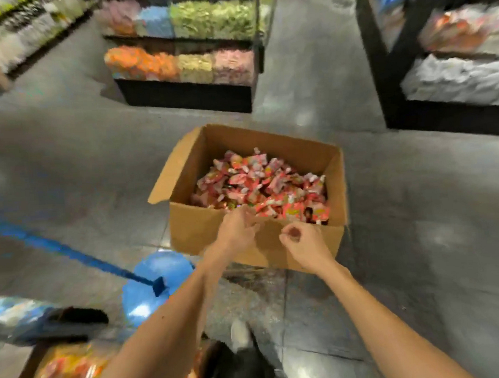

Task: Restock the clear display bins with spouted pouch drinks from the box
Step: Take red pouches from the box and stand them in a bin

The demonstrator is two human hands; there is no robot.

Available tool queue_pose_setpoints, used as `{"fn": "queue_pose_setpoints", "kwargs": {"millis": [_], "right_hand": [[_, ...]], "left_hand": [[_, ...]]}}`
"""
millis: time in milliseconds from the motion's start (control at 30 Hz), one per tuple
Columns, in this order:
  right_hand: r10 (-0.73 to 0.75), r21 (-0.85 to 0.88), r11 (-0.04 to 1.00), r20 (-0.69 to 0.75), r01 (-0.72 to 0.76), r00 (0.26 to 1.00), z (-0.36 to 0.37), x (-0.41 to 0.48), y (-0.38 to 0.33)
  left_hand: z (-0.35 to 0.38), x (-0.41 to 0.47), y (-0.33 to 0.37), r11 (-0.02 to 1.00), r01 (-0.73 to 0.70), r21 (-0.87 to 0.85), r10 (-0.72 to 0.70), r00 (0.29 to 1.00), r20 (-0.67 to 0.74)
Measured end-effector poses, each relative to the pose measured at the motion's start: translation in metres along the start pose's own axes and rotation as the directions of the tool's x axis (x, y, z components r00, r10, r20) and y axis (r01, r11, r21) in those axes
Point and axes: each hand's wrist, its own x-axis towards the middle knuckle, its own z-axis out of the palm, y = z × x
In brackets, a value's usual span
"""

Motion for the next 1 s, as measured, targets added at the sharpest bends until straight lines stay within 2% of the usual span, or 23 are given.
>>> {"fn": "queue_pose_setpoints", "kwargs": {"millis": [167,300,400,533,667,800,933,1000], "right_hand": [[0.125,-0.106,0.986,-0.004,-0.124,0.992,-0.004,0.091,0.018],[0.317,-0.195,0.934,0.064,-0.3,0.946,0.004,0.16,0.041],[0.527,-0.211,0.839,0.088,-0.501,0.845,0.012,0.191,0.06],[0.718,-0.088,0.694,0.154,-0.715,0.678,0.026,0.209,0.083],[0.777,-0.054,0.621,0.179,-0.782,0.604,0.037,0.22,0.088],[0.774,-0.147,0.633,0.154,-0.76,0.614,0.045,0.219,0.088],[0.779,-0.155,0.625,0.192,-0.765,0.597,0.039,0.217,0.087],[0.778,-0.155,0.626,0.186,-0.764,0.6,0.037,0.217,0.09]], "left_hand": [[0.014,0.126,-0.012,0.997,-0.006,0.083,-0.003,0.994,0.111],[0.042,0.196,-0.036,0.984,0.023,0.177,-0.083,0.937,0.34],[0.071,0.22,-0.05,0.924,-0.102,0.368,-0.102,0.863,0.495],[0.101,0.232,-0.052,0.804,-0.207,0.557,-0.15,0.836,0.527],[0.112,0.234,-0.053,0.81,-0.177,0.559,-0.169,0.842,0.512],[0.104,0.23,-0.064,0.833,-0.244,0.497,-0.055,0.857,0.513],[0.086,0.24,-0.068,0.84,-0.338,0.425,0.046,0.825,0.564],[0.08,0.241,-0.068,0.862,-0.339,0.376,0.069,0.814,0.577]]}}
